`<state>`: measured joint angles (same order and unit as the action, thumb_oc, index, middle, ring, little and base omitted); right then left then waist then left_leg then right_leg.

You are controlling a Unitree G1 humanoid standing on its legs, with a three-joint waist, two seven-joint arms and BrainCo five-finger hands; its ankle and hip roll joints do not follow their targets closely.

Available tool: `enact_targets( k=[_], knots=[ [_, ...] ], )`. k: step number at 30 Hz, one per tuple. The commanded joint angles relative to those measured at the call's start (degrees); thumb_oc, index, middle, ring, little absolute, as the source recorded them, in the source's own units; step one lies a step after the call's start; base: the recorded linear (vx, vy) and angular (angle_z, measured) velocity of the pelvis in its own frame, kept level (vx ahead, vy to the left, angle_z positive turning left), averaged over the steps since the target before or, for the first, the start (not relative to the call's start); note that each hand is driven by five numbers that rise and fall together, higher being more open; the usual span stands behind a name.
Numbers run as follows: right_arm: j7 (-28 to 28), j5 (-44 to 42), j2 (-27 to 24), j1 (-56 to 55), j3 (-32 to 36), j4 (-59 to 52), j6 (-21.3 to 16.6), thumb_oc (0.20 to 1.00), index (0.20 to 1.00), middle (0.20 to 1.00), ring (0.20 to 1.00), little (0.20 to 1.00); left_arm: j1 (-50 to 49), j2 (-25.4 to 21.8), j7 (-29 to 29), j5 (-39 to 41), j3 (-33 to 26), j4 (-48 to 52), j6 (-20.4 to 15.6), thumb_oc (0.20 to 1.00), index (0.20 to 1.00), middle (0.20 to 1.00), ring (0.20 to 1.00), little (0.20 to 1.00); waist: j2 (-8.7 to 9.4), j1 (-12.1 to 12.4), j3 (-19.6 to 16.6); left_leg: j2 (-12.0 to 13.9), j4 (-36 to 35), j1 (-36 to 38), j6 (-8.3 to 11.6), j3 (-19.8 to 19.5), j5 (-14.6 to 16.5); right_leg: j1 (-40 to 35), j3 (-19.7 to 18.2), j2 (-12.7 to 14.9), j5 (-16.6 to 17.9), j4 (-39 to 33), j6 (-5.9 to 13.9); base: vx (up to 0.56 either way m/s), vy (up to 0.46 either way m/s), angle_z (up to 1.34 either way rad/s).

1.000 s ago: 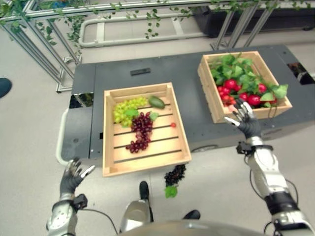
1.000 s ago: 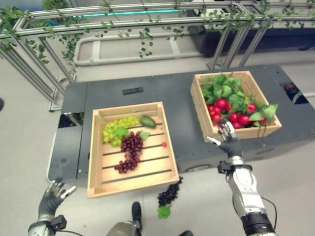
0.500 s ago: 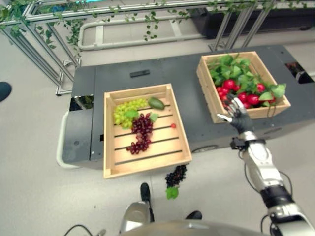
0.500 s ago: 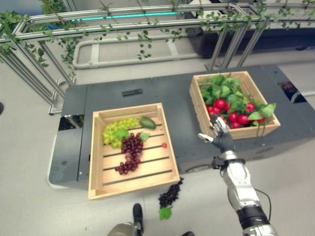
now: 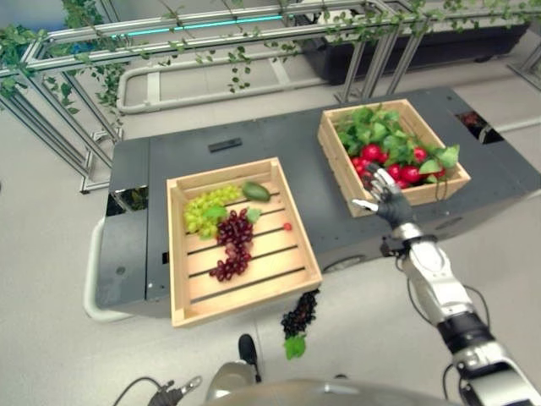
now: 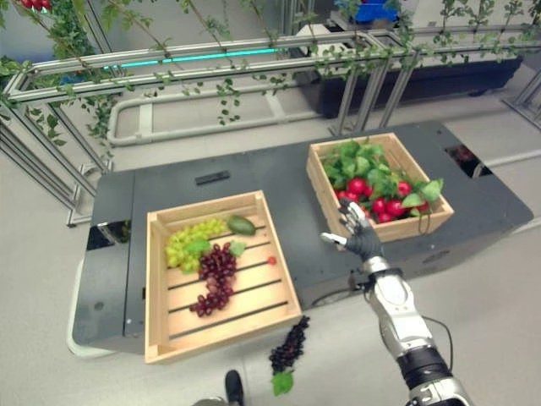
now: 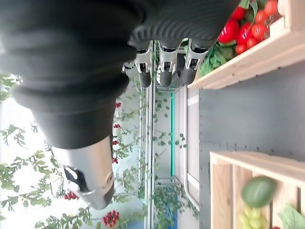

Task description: Pick up the fruits from the basket on one side to the basket on the other side

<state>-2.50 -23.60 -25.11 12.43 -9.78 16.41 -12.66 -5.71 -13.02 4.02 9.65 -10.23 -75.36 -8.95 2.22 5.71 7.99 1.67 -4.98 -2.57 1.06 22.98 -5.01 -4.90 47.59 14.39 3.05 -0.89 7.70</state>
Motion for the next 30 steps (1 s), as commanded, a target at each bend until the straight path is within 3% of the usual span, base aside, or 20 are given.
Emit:
enact_targets(
  k=[1,5,7,8,10,12,13,19,25,30],
  knots=[
    [-0.94,1.28,1.19,4.73,0.94,-1.33,-1.00,1.000,1.000,1.000,1.000,1.000,1.32,-1.48,0.67,-0.70,3.98,-0.43,0.05,1.000,1.000,1.000,1.000,1.000,-0.60,1.10,-0.51,0.12,1.45,4.39,2.00,0.39,4.89,2.76,-0.99,5.47,5.61,4.38,3.98,0.00,0.137,0.06],
    [-1.61,2.05,1.33,4.88,0.30,-0.43,-0.39,1.000,1.000,1.000,1.000,1.000,0.75,-0.49,0.67,0.74,6.41,2.05,-0.35,1.000,1.000,1.000,1.000,1.000,-2.08,0.02,0.28,-0.93,1.03,6.13,0.73,0.31,5.87,5.23,-3.70,8.46,6.25,10.22,4.99,0.02,0.180,0.01],
    [-1.83,2.81,1.21,4.53,-0.05,-0.72,-0.30,1.000,1.000,1.000,1.000,1.000,0.14,-0.58,0.65,1.17,6.89,2.79,-0.39,1.000,1.000,1.000,1.000,1.000,-2.92,-0.82,1.29,-1.63,0.60,7.69,0.06,0.25,6.14,7.60,-6.45,10.86,7.90,16.15,6.26,0.01,0.212,-0.12],
    [-1.53,3.14,1.24,4.35,0.23,-0.99,-0.38,1.000,1.000,1.000,1.000,1.000,-0.51,-0.47,0.45,2.23,7.61,4.29,-0.76,1.000,1.000,1.000,1.000,1.000,-4.31,-1.56,2.55,-1.73,0.43,8.40,-0.62,-0.17,6.30,9.96,-9.50,11.69,8.04,20.62,6.65,-0.02,0.151,-0.08],
    [-1.37,3.49,1.08,3.92,0.49,-1.12,-0.33,1.000,1.000,1.000,1.000,1.000,-1.28,-0.28,0.74,2.57,8.50,6.24,-0.66,1.000,1.000,1.000,1.000,1.000,-4.45,-1.08,2.39,-1.98,0.46,8.31,-0.52,0.11,6.62,10.19,-9.70,11.77,7.21,18.90,6.47,0.00,0.026,-0.06],
    [-1.22,3.89,0.96,3.53,0.84,-1.48,-0.29,1.000,1.000,1.000,1.000,1.000,-1.85,-0.44,0.96,2.51,9.45,8.27,-0.67,1.000,1.000,1.000,1.000,1.000,-4.51,-0.76,2.35,-2.10,0.52,8.10,-0.25,-0.32,6.43,9.22,-9.44,10.85,6.41,15.53,6.08,0.01,-0.088,0.01],
    [-1.22,3.98,0.05,2.74,1.30,-1.43,-0.13,1.000,1.000,1.000,1.000,1.000,-2.56,-1.26,1.53,3.09,11.40,11.88,-0.91,1.000,1.000,1.000,1.000,1.000,-3.98,0.02,2.11,-1.96,1.48,6.72,0.29,-2.00,6.44,7.53,-10.37,8.30,4.24,9.67,5.16,0.00,-0.111,0.04],
    [-1.28,4.67,-1.33,2.53,0.44,-0.61,0.36,1.000,1.000,1.000,1.000,1.000,-4.70,-2.27,2.73,6.11,14.82,18.99,-0.75,1.000,1.000,1.000,1.000,1.000,-4.25,1.63,0.15,0.53,3.13,4.73,2.92,-0.54,4.74,2.38,-6.50,4.29,4.31,2.12,4.11,0.02,-0.157,0.19],
    [-0.59,5.26,-1.22,2.21,0.47,1.44,-0.17,1.000,1.000,1.000,1.000,1.000,-2.71,-3.66,2.10,4.80,16.18,21.46,-1.45,1.000,1.000,1.000,1.000,1.000,-4.60,1.37,-0.49,1.99,2.42,3.88,4.29,-0.57,2.85,0.87,-4.86,2.66,3.51,0.11,3.06,-0.01,-0.074,0.04],
    [0.52,8.31,0.17,0.17,0.67,10.30,0.51,1.000,1.000,1.000,1.000,1.000,-1.74,-3.40,1.71,3.61,15.68,19.75,-1.83,1.000,1.000,1.000,1.000,1.000,-4.79,0.98,-0.97,2.02,1.88,3.92,4.40,-0.32,2.51,0.46,-4.51,2.30,3.20,-0.40,2.67,0.01,-0.010,0.05]
  ],
)
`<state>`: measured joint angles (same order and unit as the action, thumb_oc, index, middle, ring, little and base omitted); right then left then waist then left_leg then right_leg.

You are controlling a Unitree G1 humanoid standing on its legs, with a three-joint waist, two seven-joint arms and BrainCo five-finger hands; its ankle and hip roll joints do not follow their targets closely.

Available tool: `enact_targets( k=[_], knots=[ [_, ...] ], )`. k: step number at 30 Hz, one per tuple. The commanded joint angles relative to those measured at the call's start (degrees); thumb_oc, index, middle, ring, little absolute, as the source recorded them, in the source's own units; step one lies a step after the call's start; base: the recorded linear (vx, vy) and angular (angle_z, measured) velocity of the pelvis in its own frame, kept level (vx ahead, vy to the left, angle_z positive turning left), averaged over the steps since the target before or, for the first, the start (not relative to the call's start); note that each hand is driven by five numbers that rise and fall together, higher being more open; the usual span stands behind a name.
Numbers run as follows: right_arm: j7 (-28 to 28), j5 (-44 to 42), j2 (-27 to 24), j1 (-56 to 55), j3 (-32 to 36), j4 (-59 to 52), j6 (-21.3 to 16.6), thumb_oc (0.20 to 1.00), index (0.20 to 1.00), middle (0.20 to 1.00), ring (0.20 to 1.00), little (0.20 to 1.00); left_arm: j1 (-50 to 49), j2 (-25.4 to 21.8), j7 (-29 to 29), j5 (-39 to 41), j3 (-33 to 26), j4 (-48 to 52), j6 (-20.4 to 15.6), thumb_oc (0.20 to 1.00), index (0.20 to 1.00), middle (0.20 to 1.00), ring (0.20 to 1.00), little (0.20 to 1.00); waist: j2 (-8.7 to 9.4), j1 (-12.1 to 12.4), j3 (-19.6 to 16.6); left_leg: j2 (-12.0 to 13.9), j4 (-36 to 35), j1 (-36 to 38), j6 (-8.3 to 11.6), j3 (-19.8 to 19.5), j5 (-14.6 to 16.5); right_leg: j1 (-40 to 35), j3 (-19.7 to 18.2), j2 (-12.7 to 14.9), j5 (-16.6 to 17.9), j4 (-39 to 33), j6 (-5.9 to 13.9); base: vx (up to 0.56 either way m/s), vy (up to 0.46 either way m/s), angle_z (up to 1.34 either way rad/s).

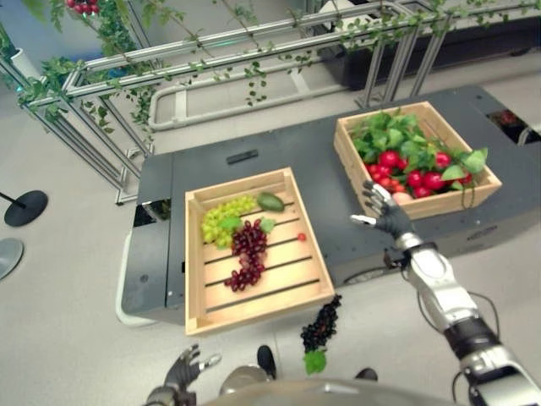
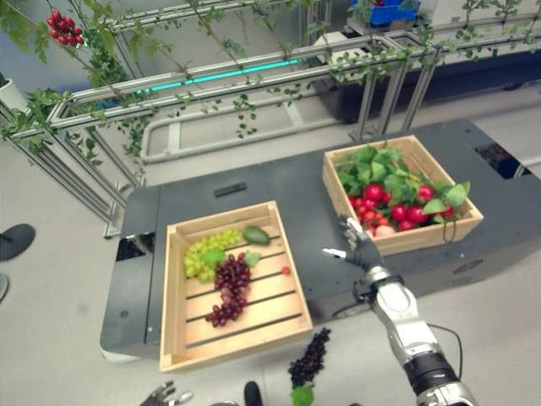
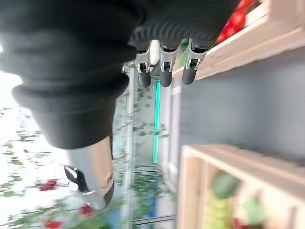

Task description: Pick up the fruits from the basket on one side to the basket on the other side

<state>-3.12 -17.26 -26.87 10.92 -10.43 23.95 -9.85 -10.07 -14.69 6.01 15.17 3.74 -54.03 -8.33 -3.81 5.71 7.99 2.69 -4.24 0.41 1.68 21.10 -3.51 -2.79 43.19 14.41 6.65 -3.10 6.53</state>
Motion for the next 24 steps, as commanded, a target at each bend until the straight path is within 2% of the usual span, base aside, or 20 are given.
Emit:
enact_targets(
  k=[1,8,10,12,16,18,24],
  knots=[
    [1.14,2.47,2.17,1.05,1.48,4.69,-2.12,1.000,1.000,1.000,1.000,1.000,2.64,-1.78,-0.32,-1.97,1.50,-1.73,-2.49,1.000,1.000,1.000,1.000,1.000,1.23,0.89,-1.01,0.96,1.12,0.92,3.78,1.58,1.00,-1.64,-0.13,2.31,-0.42,1.84,3.78,0.00,0.000,0.00],
    [2.73,7.46,3.46,-2.31,2.33,20.78,-0.20,1.000,1.000,1.000,1.000,1.000,3.10,-1.77,-1.03,-3.81,0.92,-1.94,-2.02,1.000,1.000,1.000,1.000,1.000,1.59,0.25,-1.42,0.72,0.89,0.89,3.77,1.61,0.93,-1.81,-0.10,2.31,-0.39,1.71,3.69,0.00,0.001,0.02],
    [3.13,9.31,3.60,-2.66,2.35,25.70,0.58,1.000,1.000,1.000,1.000,1.000,1.93,-1.90,-0.77,-4.00,1.70,2.35,-1.76,1.000,1.000,1.000,1.000,1.000,1.72,0.58,-1.35,0.63,0.89,0.84,3.68,1.36,0.99,-1.95,0.17,2.31,-0.39,1.77,3.70,0.00,0.000,0.00],
    [3.35,13.11,4.21,-3.03,2.68,39.17,3.21,1.000,1.000,1.000,1.000,1.000,0.24,-2.74,0.96,-3.45,3.42,8.20,-0.19,1.000,1.000,1.000,1.000,1.000,1.86,1.40,-1.50,0.53,0.88,0.67,3.56,0.69,1.00,-2.26,0.82,2.41,-0.36,1.78,3.79,0.01,-0.018,0.05],
    [2.87,15.19,4.79,-3.16,3.81,48.41,5.07,1.000,1.000,1.000,1.000,1.000,0.42,-3.43,2.01,-3.55,3.77,9.19,1.23,1.000,1.000,1.000,1.000,1.000,1.91,1.87,-1.88,0.41,0.85,0.61,3.46,0.29,1.08,-2.56,1.31,2.50,-0.34,1.73,3.90,0.02,0.005,0.18],
    [3.55,14.80,4.84,-4.48,8.98,58.49,8.06,1.000,1.000,1.000,1.000,1.000,0.40,-3.58,3.22,-3.66,3.56,11.41,2.86,1.000,1.000,1.000,1.000,1.000,1.87,2.50,-2.70,0.18,0.86,0.68,3.27,-0.16,1.40,-3.13,2.02,2.61,-0.33,1.60,4.11,0.06,0.008,0.08],
    [3.63,13.22,4.75,-5.32,13.24,61.92,10.37,1.000,1.000,1.000,1.000,1.000,-3.30,-3.58,6.34,-2.45,4.15,17.74,5.45,1.000,1.000,1.000,1.000,1.000,1.81,3.67,-3.61,-0.01,0.79,0.90,3.08,-1.04,1.72,-3.91,2.88,2.56,-0.34,1.43,4.30,0.04,0.005,0.10]
  ],
)
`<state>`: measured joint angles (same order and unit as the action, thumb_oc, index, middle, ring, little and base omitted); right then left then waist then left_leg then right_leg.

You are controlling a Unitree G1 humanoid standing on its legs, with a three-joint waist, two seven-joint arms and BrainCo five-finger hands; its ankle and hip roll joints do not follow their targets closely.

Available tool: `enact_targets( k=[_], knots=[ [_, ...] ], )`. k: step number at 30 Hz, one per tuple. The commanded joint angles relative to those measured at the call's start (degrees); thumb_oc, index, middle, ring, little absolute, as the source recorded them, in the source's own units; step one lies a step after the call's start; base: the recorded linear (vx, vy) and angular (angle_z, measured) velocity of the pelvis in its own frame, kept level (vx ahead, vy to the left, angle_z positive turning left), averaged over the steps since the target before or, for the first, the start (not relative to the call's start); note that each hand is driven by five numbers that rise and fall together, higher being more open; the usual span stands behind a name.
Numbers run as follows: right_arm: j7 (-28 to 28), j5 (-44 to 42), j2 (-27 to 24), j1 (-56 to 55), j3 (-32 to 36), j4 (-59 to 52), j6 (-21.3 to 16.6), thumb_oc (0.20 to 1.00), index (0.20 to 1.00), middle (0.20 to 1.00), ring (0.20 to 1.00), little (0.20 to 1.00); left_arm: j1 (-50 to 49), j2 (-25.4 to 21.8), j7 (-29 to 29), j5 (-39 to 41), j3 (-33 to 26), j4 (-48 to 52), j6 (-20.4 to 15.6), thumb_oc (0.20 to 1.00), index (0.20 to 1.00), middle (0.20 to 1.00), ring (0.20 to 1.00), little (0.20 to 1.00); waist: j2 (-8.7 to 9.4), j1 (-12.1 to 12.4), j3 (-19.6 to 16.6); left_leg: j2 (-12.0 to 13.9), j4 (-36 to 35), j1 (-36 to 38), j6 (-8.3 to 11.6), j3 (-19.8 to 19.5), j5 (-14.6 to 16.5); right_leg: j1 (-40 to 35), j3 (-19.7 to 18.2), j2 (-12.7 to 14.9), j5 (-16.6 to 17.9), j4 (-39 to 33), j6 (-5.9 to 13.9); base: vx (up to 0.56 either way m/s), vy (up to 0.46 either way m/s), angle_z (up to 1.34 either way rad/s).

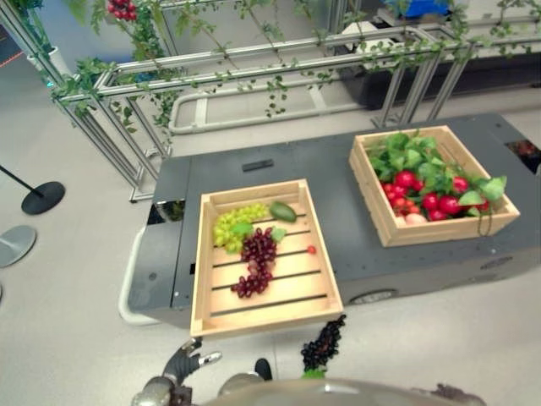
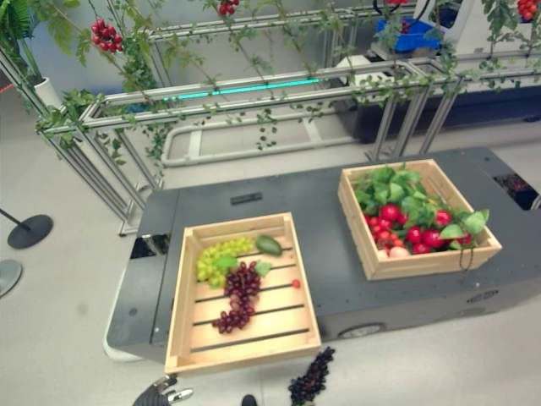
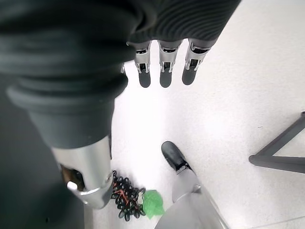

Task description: Pick up the fruits from the basket on one side to the basket on the other side

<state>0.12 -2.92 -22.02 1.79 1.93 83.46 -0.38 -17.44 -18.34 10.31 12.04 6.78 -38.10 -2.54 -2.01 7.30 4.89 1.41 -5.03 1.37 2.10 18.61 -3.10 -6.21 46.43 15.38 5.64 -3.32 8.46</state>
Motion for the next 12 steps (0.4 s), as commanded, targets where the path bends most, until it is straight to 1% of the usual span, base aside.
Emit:
enact_targets(
  k=[1,4,12],
  knots=[
    [0.41,-1.28,-0.05,3.82,0.89,2.03,0.98,1.000,1.000,1.000,1.000,1.000,3.93,0.02,2.15,0.88,1.07,1.88,-0.09,1.000,1.000,1.000,1.000,1.000,0.10,2.12,-0.60,1.22,1.52,0.02,2.62,1.46,1.38,-0.53,-0.41,1.55,0.68,1.62,2.34,0.04,0.008,0.07],
    [0.75,-1.51,0.45,3.99,0.52,0.94,0.97,1.000,1.000,1.000,1.000,1.000,3.62,0.12,2.09,1.19,1.26,2.19,0.33,1.000,1.000,1.000,1.000,1.000,0.31,1.99,-0.63,1.23,1.48,0.19,2.54,1.54,1.51,-0.46,-0.69,1.49,0.65,1.61,2.31,0.01,0.002,0.01],
    [1.60,-3.79,1.95,3.63,0.29,-1.02,0.19,1.000,1.000,1.000,1.000,1.000,2.54,0.26,1.02,0.50,0.65,0.12,-0.08,1.000,1.000,1.000,1.000,1.000,0.96,1.86,-0.46,1.38,1.57,0.37,2.41,1.64,1.73,-0.31,-1.11,1.32,0.35,2.00,2.05,0.00,0.000,0.00]
  ],
)
